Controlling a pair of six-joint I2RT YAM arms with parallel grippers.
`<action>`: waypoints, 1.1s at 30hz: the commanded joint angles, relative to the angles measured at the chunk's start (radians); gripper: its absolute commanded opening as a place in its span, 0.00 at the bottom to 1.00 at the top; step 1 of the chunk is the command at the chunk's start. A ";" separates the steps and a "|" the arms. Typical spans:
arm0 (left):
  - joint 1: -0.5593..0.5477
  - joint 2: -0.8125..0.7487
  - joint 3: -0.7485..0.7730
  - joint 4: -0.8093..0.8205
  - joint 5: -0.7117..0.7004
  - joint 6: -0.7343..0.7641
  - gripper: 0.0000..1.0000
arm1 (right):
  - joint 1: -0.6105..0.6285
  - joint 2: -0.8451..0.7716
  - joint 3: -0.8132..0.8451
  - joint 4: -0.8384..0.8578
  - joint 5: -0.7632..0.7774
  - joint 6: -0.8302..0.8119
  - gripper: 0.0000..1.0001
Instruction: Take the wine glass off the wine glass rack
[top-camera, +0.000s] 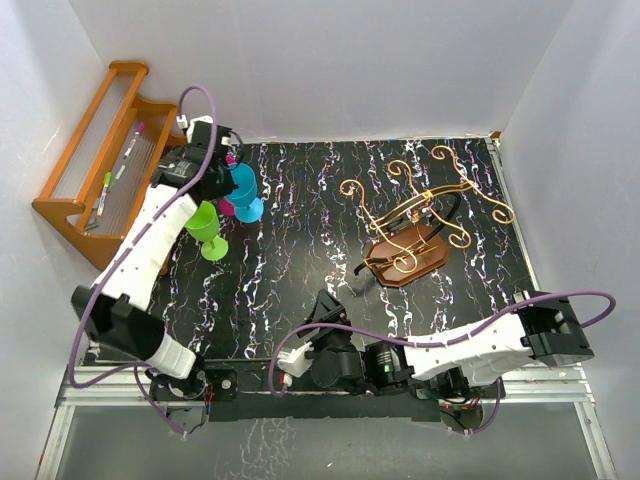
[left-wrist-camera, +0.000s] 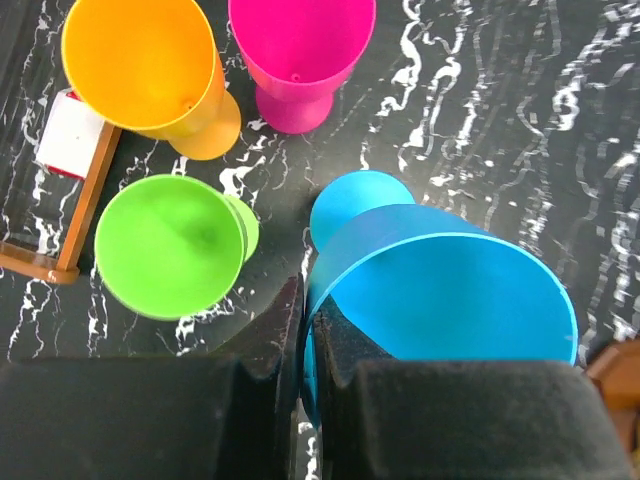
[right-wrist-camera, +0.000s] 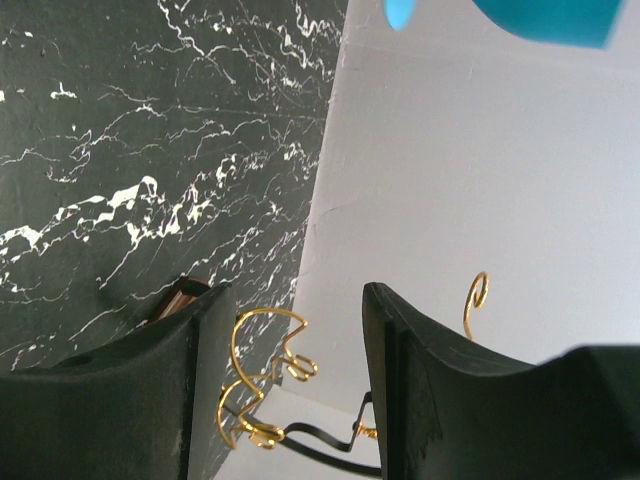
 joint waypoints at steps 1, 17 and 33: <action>0.001 0.083 -0.013 0.097 -0.096 0.038 0.00 | 0.014 -0.047 0.053 -0.022 0.067 0.090 0.56; 0.025 0.267 0.032 0.058 -0.098 0.034 0.19 | 0.018 -0.112 0.023 -0.071 0.108 0.182 0.55; 0.027 0.048 0.119 0.046 0.012 0.029 0.41 | -0.006 -0.087 0.189 -0.041 -0.039 0.244 0.57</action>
